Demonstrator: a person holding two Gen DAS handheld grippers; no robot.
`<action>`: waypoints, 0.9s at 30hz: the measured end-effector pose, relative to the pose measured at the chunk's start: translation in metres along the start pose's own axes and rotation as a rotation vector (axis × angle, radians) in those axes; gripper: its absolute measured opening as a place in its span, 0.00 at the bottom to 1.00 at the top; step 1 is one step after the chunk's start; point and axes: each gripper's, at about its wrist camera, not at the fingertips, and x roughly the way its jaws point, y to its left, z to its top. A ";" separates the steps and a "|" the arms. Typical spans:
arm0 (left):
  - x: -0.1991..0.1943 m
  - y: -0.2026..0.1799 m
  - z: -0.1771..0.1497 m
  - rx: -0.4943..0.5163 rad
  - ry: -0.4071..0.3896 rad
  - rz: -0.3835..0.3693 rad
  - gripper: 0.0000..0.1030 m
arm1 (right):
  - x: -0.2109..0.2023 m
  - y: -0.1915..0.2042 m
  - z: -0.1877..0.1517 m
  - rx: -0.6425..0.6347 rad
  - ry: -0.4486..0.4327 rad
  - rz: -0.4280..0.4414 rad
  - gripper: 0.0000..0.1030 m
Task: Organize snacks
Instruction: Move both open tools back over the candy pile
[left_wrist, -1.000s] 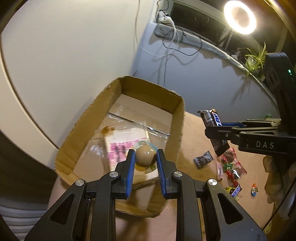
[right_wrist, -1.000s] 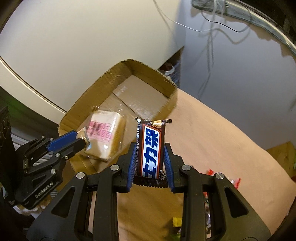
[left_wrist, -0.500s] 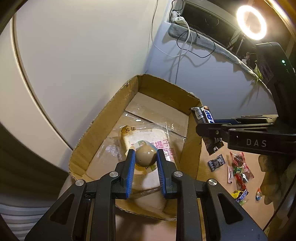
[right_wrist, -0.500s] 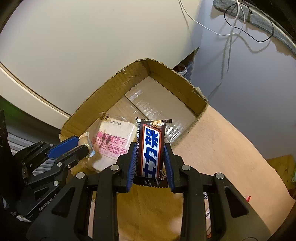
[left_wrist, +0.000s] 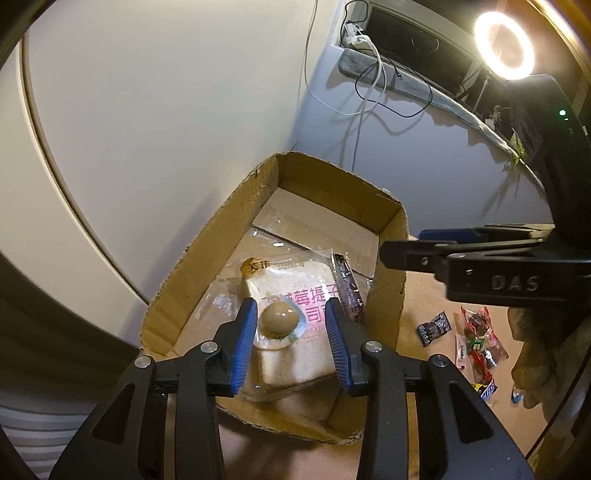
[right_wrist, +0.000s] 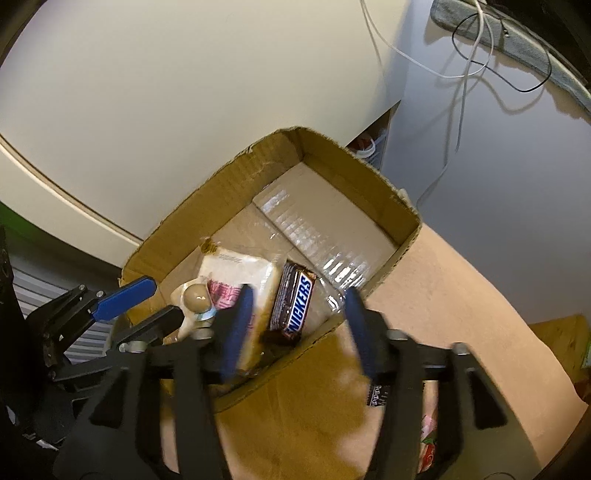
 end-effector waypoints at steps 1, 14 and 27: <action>0.000 0.000 0.000 -0.001 0.001 0.000 0.38 | -0.002 -0.001 0.000 0.001 -0.007 -0.002 0.63; -0.008 -0.014 0.000 0.017 -0.006 -0.026 0.39 | -0.028 -0.029 -0.015 0.050 -0.037 -0.019 0.63; -0.015 -0.070 -0.019 0.110 0.030 -0.147 0.39 | -0.083 -0.098 -0.093 0.190 -0.058 -0.083 0.63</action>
